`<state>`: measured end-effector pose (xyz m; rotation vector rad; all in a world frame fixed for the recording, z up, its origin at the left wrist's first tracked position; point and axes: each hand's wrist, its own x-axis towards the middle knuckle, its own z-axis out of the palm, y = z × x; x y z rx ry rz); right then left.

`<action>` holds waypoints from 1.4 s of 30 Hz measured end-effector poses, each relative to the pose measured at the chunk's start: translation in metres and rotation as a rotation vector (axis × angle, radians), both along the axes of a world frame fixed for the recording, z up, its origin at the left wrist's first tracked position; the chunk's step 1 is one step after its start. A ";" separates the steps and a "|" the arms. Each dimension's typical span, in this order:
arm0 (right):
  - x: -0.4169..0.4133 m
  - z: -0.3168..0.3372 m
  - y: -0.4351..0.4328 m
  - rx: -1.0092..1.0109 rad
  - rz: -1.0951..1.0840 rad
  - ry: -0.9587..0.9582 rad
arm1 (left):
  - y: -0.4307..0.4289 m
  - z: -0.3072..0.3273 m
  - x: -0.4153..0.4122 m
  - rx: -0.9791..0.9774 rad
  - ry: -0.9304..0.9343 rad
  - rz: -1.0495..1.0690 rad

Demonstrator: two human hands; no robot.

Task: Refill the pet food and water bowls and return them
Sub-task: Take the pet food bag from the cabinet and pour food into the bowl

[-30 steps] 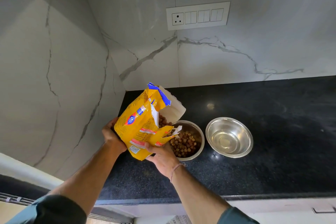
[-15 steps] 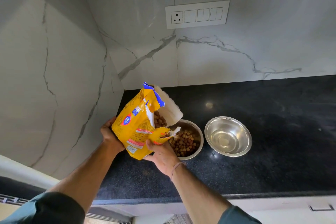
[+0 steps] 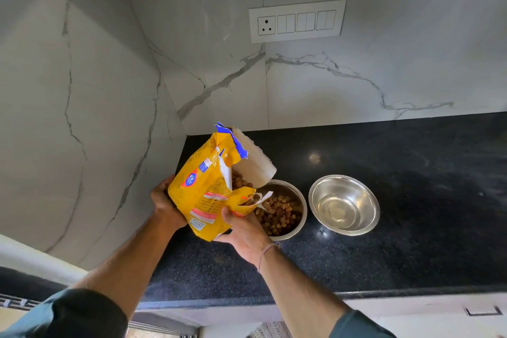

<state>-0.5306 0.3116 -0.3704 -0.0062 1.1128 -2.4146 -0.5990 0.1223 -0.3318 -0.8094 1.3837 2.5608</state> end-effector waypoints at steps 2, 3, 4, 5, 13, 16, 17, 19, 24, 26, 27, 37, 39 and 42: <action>0.000 0.002 0.000 -0.001 0.000 -0.004 | 0.000 0.001 0.000 0.004 0.006 -0.006; 0.000 0.003 0.001 -0.003 -0.004 -0.013 | 0.001 0.001 0.000 0.004 0.012 -0.014; 0.001 0.003 0.001 -0.005 -0.007 -0.020 | 0.001 0.002 0.000 -0.002 0.018 -0.025; 0.000 0.003 0.001 -0.008 -0.008 -0.025 | 0.001 0.002 0.001 -0.009 0.023 -0.032; 0.001 0.005 0.002 -0.031 -0.005 -0.010 | 0.001 0.006 0.002 -0.012 0.018 -0.030; 0.002 0.005 0.001 -0.048 -0.008 -0.011 | 0.001 0.006 0.002 -0.014 0.024 -0.038; 0.002 0.005 0.001 -0.052 -0.006 -0.008 | 0.001 0.006 0.002 -0.014 0.030 -0.039; 0.002 0.006 0.000 -0.054 0.000 -0.001 | 0.001 0.006 0.002 -0.013 0.029 -0.030; 0.002 0.008 -0.001 -0.053 0.006 -0.003 | -0.001 0.004 0.002 -0.024 0.005 -0.013; 0.002 0.007 -0.001 -0.047 0.001 -0.004 | -0.002 0.004 0.001 -0.020 0.004 -0.008; 0.002 0.007 -0.001 -0.045 0.001 -0.002 | -0.002 0.004 0.001 -0.016 0.006 -0.011; 0.001 0.007 0.000 -0.035 0.005 -0.014 | 0.001 0.005 0.002 -0.005 0.044 -0.070; 0.001 0.007 0.001 -0.030 0.012 -0.010 | 0.001 0.005 0.002 -0.008 0.029 -0.060; 0.001 0.007 0.002 -0.034 0.012 -0.008 | 0.001 0.005 0.001 -0.007 0.013 -0.053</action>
